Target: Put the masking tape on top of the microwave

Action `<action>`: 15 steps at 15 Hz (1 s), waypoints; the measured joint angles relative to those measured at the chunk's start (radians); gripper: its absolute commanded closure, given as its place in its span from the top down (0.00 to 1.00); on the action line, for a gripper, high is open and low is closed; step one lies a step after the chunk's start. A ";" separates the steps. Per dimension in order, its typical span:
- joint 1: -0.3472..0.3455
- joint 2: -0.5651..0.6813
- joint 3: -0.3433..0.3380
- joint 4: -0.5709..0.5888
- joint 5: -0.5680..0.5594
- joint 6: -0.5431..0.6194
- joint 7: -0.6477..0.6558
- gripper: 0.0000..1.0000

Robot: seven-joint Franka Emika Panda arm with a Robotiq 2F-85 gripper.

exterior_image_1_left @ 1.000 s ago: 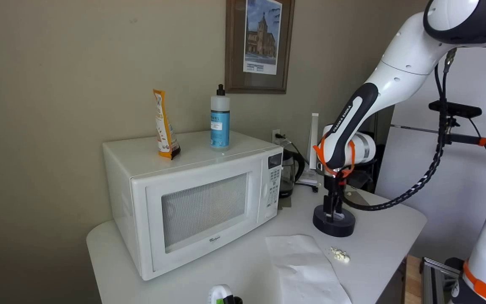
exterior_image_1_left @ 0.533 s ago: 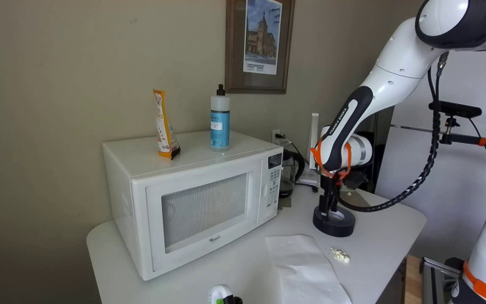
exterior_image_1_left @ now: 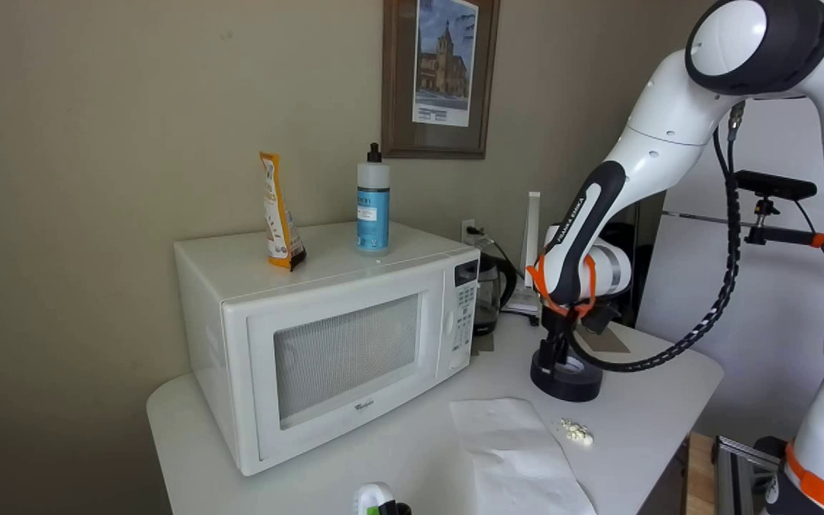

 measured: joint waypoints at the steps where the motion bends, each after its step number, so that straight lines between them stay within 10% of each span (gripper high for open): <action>1: -0.004 0.000 0.009 -0.005 0.000 0.000 -0.004 0.78; 9: -0.005 0.029 0.039 -0.002 -0.004 0.000 -0.009 0.22; 15: 0.017 0.014 0.001 -0.014 -0.142 0.001 -0.005 0.21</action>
